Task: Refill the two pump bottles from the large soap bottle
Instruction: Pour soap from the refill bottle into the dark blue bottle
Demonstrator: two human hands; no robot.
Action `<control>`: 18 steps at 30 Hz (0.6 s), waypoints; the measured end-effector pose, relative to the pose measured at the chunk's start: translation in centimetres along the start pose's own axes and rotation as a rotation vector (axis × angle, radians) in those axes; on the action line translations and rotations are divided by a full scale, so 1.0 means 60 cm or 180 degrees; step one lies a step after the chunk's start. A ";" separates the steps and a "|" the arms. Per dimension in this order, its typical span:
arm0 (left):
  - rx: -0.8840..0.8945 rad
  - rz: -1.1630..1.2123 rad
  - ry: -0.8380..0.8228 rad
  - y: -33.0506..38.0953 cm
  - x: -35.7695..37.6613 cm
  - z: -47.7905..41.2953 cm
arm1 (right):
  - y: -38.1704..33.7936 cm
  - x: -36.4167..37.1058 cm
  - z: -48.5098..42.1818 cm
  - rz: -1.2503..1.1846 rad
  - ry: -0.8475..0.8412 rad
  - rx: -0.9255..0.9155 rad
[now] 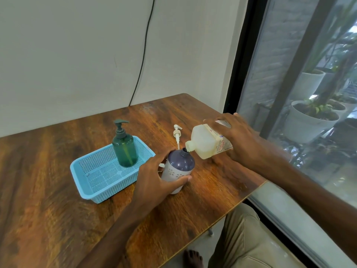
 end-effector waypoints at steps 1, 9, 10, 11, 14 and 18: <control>-0.0002 0.0007 -0.0009 0.000 0.001 0.000 | 0.001 0.000 0.000 -0.0019 -0.0001 -0.0010; 0.0012 0.0016 0.0011 0.003 -0.002 0.001 | 0.002 -0.001 0.001 -0.0039 -0.0022 0.0037; 0.0015 0.0016 0.0014 0.002 -0.002 0.001 | 0.001 -0.002 0.001 -0.0020 -0.0014 0.0025; 0.0017 0.0009 0.0010 0.001 -0.001 0.000 | 0.001 -0.003 0.001 -0.0027 -0.0004 0.0018; 0.0030 0.0018 0.0003 -0.003 0.002 0.000 | 0.001 -0.002 0.002 -0.0023 0.0021 0.0011; 0.0030 0.0048 -0.0005 -0.002 0.001 0.001 | 0.005 0.002 0.000 -0.0299 -0.0061 0.0079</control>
Point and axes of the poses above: each hand's wrist, its own z-axis away from the middle knuckle, its own x-axis out of the palm, y = z × x, the point moved 7 cm from there along -z, towards the middle knuckle, and after that the axes turned 6 degrees about -y, right-handed, at the moved point
